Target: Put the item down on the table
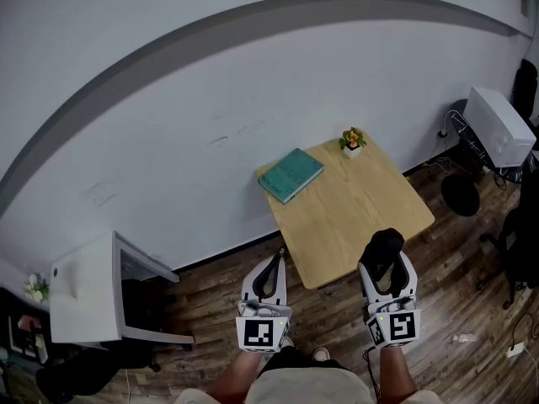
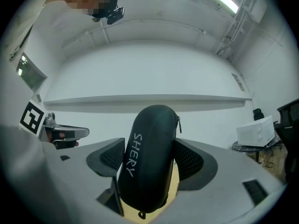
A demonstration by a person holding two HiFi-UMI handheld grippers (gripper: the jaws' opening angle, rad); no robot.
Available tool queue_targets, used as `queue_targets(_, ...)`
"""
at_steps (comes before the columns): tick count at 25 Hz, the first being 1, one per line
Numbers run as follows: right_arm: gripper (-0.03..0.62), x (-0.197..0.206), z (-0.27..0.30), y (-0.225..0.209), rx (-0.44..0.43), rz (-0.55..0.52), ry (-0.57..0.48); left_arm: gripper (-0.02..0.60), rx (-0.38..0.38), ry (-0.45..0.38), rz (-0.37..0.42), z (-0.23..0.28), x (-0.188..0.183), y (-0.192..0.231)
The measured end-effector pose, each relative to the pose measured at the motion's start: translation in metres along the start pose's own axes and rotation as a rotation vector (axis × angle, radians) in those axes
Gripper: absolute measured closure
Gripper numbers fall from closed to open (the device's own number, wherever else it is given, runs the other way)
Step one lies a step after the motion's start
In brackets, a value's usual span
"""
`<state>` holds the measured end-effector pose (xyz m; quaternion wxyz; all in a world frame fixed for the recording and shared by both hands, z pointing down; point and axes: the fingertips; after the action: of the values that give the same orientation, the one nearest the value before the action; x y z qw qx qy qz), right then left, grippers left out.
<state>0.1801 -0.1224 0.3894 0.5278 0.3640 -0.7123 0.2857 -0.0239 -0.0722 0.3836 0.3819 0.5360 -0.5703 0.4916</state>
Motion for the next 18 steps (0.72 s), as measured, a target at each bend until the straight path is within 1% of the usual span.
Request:
queue_targets(3,0.25,0.007,0.014,-0.001,-0.006,-0.016,0.001,0.572,0.003,0.0,-0.004,0.014,0.007,0.007)
queue_targets(6,0.25,0.014,0.032,0.002,-0.006,-0.031,0.002,0.572,0.009,0.024,-0.019,0.028,0.019,0.018)
queue_targets(9,0.25,0.021,0.055,0.005,0.002,-0.044,0.004,0.572,0.033,0.015,0.0,0.046,0.027,0.033)
queue_targets(11,0.25,0.025,0.072,0.006,0.009,-0.053,0.006,0.571,0.046,0.019,-0.006,0.06,0.032,0.044)
queue_targets(18,0.25,0.037,0.137,0.019,0.029,-0.084,0.014,0.572,0.073,0.007,-0.007,0.107,0.047,0.099)
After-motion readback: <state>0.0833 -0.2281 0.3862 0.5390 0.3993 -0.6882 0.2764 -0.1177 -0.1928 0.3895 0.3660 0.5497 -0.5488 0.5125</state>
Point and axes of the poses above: the fingertips, and each gripper's own axes: z forward along the fingers, y to its left, x out of its underside, and after that the axes turned 8 degrees about -y, right-handed
